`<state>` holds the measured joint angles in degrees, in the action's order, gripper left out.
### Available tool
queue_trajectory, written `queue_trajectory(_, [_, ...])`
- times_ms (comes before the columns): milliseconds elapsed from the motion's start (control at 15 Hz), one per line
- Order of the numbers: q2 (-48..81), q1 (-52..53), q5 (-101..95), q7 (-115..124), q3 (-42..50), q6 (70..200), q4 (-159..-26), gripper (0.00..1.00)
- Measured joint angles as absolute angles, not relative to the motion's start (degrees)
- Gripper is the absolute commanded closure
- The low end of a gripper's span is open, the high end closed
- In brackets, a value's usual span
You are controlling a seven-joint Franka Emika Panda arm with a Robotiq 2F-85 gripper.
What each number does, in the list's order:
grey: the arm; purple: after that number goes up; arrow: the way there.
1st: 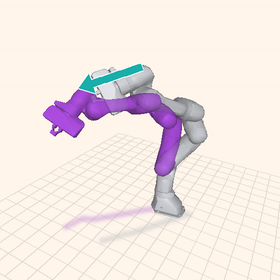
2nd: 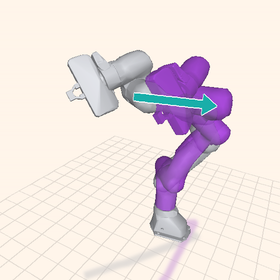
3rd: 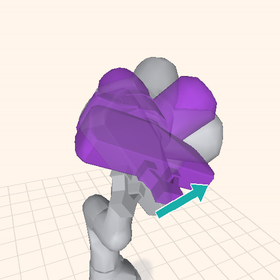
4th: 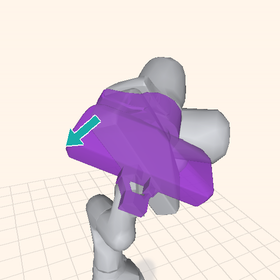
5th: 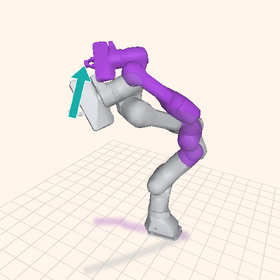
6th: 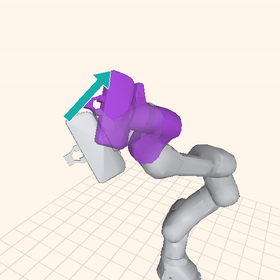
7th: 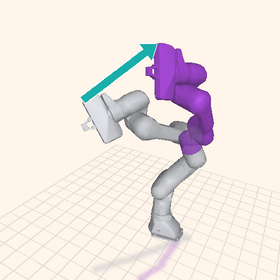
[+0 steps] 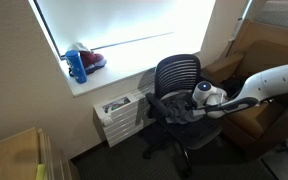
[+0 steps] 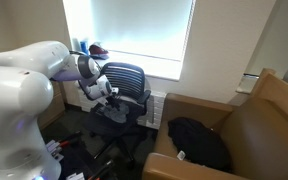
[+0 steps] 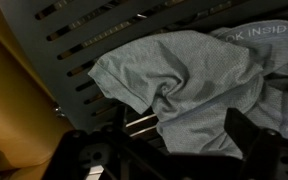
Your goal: Hang the blue t-shirt on the backrest of the chair
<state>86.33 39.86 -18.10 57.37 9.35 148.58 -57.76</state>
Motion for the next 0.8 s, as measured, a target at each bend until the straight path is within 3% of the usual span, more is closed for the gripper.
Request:
queue_trajectory(467, [86.4, 34.8, -12.6, 47.5, 3.7, 150.0, -60.7, 0.00])
queue_trajectory(800, [86.4, 35.2, -12.4, 44.6, 5.5, 151.0, -61.3, 0.00])
